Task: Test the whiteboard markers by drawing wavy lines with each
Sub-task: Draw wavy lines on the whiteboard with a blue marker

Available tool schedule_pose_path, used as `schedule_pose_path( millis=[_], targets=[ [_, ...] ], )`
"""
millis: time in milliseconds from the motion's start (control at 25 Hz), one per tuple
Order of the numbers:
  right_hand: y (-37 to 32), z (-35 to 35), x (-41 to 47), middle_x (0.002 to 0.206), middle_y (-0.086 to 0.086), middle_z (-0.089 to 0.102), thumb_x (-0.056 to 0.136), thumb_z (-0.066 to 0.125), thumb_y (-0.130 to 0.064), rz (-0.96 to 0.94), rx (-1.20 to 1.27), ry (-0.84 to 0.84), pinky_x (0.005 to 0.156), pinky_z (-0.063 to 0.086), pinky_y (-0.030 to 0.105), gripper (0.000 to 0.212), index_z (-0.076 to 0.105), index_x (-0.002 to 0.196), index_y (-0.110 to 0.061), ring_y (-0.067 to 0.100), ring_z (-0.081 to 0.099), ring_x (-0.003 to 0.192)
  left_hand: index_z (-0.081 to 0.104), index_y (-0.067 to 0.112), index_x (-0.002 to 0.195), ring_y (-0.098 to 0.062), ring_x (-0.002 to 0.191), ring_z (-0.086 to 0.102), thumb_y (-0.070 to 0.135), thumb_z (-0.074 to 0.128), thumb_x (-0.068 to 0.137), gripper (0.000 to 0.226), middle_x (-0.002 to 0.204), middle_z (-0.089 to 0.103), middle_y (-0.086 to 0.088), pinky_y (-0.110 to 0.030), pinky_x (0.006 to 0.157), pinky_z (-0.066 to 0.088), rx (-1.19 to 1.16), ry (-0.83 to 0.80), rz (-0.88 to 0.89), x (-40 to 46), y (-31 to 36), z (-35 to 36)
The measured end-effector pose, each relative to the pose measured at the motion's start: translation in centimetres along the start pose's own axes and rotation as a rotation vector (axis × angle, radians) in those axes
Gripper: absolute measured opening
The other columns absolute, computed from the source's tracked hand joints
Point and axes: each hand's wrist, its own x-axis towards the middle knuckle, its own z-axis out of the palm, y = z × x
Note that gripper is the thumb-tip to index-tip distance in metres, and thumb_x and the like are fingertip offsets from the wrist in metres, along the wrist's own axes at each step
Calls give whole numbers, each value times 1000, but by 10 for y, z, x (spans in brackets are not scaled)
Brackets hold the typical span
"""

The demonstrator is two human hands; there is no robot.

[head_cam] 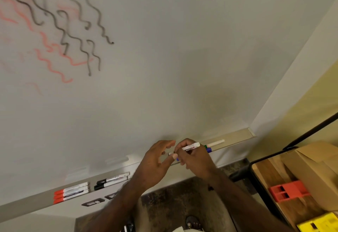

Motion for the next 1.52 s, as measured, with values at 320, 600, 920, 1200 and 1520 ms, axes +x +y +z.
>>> schedule_pose_path(
  millis=[320, 600, 920, 1200, 1520],
  targets=[
    [-63, 8, -33, 78, 27, 73, 102, 62, -47, 33, 372, -96, 59, 55, 36, 44, 76, 90, -6, 35, 67, 62, 62, 50, 110, -4, 96, 63, 46, 56, 104, 10, 96, 64, 33, -8, 77, 45, 76, 41, 80, -31, 18, -28],
    [-81, -26, -36, 76, 26, 71, 104, 56, -38, 34, 646, -276, 54, 57, 33, 46, 77, 97, 2, 35, 71, 62, 77, 21, 117, -3, 69, 58, 31, 50, 108, 30, 74, 63, 22, -10, 68, 42, -151, 19, 109, -36, 30, -55],
    [-114, -18, -27, 104, 30, 74, 108, 46, -45, -110, 705, -326, 66, 60, 38, 56, 74, 120, 2, 38, 74, 89, 43, 31, 157, -5, 95, 56, 27, 53, 108, 49, 103, 53, 12, -6, 82, 42, 20, 346, 154, -42, 56, -90],
    [-205, 11, -19, 113, 20, 76, 105, 61, -30, -453, 525, -311, 75, 61, 42, 33, 72, 125, -6, 37, 74, 100, 69, 5, 132, -2, 87, 50, 14, 71, 100, 34, 98, 58, 3, -4, 86, 36, 398, 1061, 340, -41, 102, -199],
    [-331, 42, -33, 96, 1, 78, 95, 77, -10, -945, 297, -84, 68, 60, 29, 19, 77, 112, -18, 19, 74, 80, 73, -7, 114, -36, 103, 66, 11, 67, 105, 21, 109, 71, -22, -33, 95, 51, 638, 1554, 716, -24, 156, -333]
  ],
)
